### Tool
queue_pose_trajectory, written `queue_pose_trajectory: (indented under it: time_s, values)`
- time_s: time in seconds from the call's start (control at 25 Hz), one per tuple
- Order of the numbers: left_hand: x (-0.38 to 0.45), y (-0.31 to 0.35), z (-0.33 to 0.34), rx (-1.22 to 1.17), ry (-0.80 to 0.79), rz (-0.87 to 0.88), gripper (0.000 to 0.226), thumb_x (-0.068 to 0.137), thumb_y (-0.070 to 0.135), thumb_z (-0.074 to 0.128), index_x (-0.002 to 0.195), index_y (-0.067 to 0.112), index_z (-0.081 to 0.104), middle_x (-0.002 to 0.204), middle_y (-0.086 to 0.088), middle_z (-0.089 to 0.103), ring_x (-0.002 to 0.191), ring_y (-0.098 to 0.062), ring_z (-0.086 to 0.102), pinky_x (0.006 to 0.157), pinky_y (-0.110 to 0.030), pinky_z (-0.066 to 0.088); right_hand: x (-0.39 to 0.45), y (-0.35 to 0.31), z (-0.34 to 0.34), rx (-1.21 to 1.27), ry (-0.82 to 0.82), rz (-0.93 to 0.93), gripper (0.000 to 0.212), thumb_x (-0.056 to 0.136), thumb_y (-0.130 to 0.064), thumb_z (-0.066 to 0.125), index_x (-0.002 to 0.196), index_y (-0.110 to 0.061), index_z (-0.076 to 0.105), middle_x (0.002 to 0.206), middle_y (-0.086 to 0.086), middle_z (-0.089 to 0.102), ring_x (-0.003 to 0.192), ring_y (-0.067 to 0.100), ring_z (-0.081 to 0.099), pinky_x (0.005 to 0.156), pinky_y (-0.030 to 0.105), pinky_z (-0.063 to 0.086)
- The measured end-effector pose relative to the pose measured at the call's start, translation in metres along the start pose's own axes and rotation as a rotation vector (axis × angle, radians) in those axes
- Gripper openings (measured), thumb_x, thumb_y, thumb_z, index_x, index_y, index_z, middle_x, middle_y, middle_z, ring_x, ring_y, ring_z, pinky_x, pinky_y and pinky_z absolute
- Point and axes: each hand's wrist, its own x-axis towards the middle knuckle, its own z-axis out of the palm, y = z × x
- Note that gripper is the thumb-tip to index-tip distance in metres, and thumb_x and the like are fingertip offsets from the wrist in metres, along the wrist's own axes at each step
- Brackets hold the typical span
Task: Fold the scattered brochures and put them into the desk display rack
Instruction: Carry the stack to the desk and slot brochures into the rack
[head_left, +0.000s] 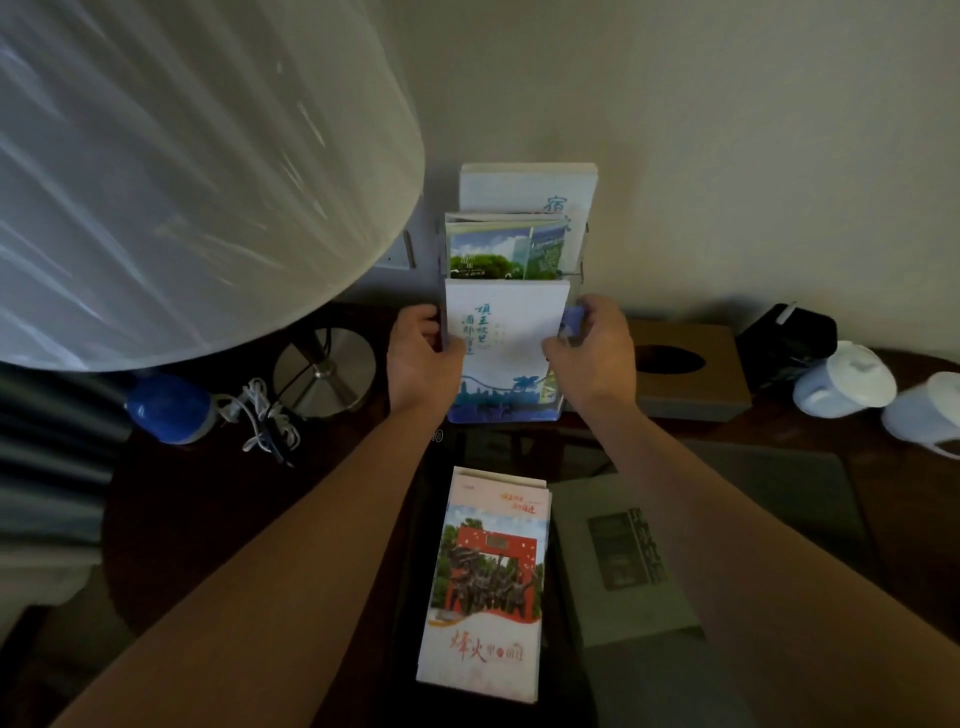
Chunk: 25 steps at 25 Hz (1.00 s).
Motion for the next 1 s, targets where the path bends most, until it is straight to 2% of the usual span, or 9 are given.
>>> queue_pose_trajectory:
  time_s: [0.12, 0.2, 0.36, 0.48, 0.56, 0.76, 0.84, 0.92, 1.0]
  values:
    - [-0.033, -0.034, -0.008, 0.134, -0.01, -0.136, 0.039, 0.087, 0.017, 0.068, 0.123, 0.013, 0.057, 0.119, -0.007, 0.061, 0.108, -0.021, 0.06, 0.091, -0.036, 0.052, -0.043, 0.027, 0.002, -0.016, 0.073, 0.107, 0.073, 0.086, -0.03, 0.075, 0.148, -0.019, 0.039, 0.146, 0.005, 0.047, 0.132, 0.022, 0.049, 0.098, 0.036, 0.046]
    - [-0.07, -0.063, -0.014, 0.3, -0.163, -0.259, 0.032, 0.087, 0.02, 0.064, 0.117, 0.009, 0.061, 0.119, -0.014, 0.062, 0.112, -0.03, 0.059, 0.096, -0.044, 0.05, -0.089, 0.054, 0.011, -0.108, -0.061, 0.251, 0.068, 0.088, -0.029, 0.071, 0.147, -0.018, 0.039, 0.144, 0.006, 0.049, 0.128, 0.027, 0.053, 0.096, 0.039, 0.05]
    - [-0.157, -0.091, -0.019, 0.488, -0.316, -0.366, 0.064, 0.089, 0.028, 0.065, 0.145, 0.013, 0.039, 0.143, -0.011, 0.046, 0.133, -0.03, 0.041, 0.105, -0.046, 0.042, -0.17, 0.084, 0.03, -0.219, -0.257, 0.503, 0.062, 0.088, -0.025, 0.069, 0.142, -0.013, 0.041, 0.136, 0.012, 0.052, 0.119, 0.031, 0.058, 0.092, 0.046, 0.058]
    - [-0.204, -0.094, -0.01, 0.445, -0.288, -0.331, 0.079, 0.089, 0.033, 0.067, 0.153, 0.012, 0.025, 0.15, -0.011, 0.04, 0.141, -0.032, 0.034, 0.111, -0.048, 0.036, -0.2, 0.086, 0.043, -0.209, -0.262, 0.497, 0.066, 0.083, -0.02, 0.072, 0.14, -0.012, 0.039, 0.136, 0.011, 0.047, 0.126, 0.03, 0.05, 0.102, 0.047, 0.051]
    - [-0.206, -0.093, -0.007, 0.375, -0.23, -0.437, 0.077, 0.089, 0.033, 0.068, 0.152, 0.012, 0.03, 0.149, -0.012, 0.041, 0.14, -0.033, 0.035, 0.112, -0.049, 0.035, -0.206, 0.088, 0.046, -0.196, -0.247, 0.471, 0.07, 0.082, -0.016, 0.073, 0.142, -0.014, 0.038, 0.139, 0.009, 0.044, 0.13, 0.029, 0.046, 0.107, 0.047, 0.048]
    - [-0.178, -0.087, -0.011, 0.182, -0.273, -0.672, 0.03, 0.094, 0.027, 0.06, 0.122, 0.019, 0.062, 0.108, -0.006, 0.068, 0.094, -0.023, 0.068, 0.083, -0.043, 0.06, -0.206, 0.097, 0.042, -0.169, -0.199, 0.436, 0.059, 0.086, -0.011, 0.066, 0.14, -0.015, 0.044, 0.137, 0.004, 0.048, 0.129, 0.025, 0.047, 0.107, 0.048, 0.048]
    - [-0.173, -0.08, -0.013, 0.072, -0.348, -0.62, 0.024, 0.095, 0.022, 0.058, 0.118, 0.027, 0.061, 0.106, -0.001, 0.068, 0.091, -0.02, 0.068, 0.078, -0.041, 0.061, -0.204, 0.096, 0.039, -0.099, -0.199, 0.448, 0.053, 0.085, -0.011, 0.066, 0.135, -0.017, 0.051, 0.131, 0.003, 0.056, 0.121, 0.023, 0.055, 0.099, 0.047, 0.054]
    - [-0.163, -0.07, -0.017, -0.048, -0.386, -0.48, 0.026, 0.094, 0.019, 0.061, 0.112, 0.037, 0.061, 0.108, 0.006, 0.069, 0.091, -0.009, 0.067, 0.069, -0.025, 0.057, -0.192, 0.088, 0.031, 0.019, -0.195, 0.44, 0.039, 0.084, -0.016, 0.07, 0.121, -0.019, 0.06, 0.115, 0.002, 0.067, 0.101, 0.02, 0.067, 0.081, 0.045, 0.061]
    - [-0.146, -0.058, -0.027, -0.175, -0.352, -0.343, 0.032, 0.094, 0.014, 0.063, 0.108, 0.043, 0.062, 0.105, 0.016, 0.07, 0.089, 0.0, 0.068, 0.065, -0.014, 0.052, -0.173, 0.077, 0.022, 0.119, -0.162, 0.379, 0.03, 0.082, -0.018, 0.076, 0.107, -0.024, 0.062, 0.104, -0.001, 0.069, 0.089, 0.015, 0.069, 0.074, 0.041, 0.061]
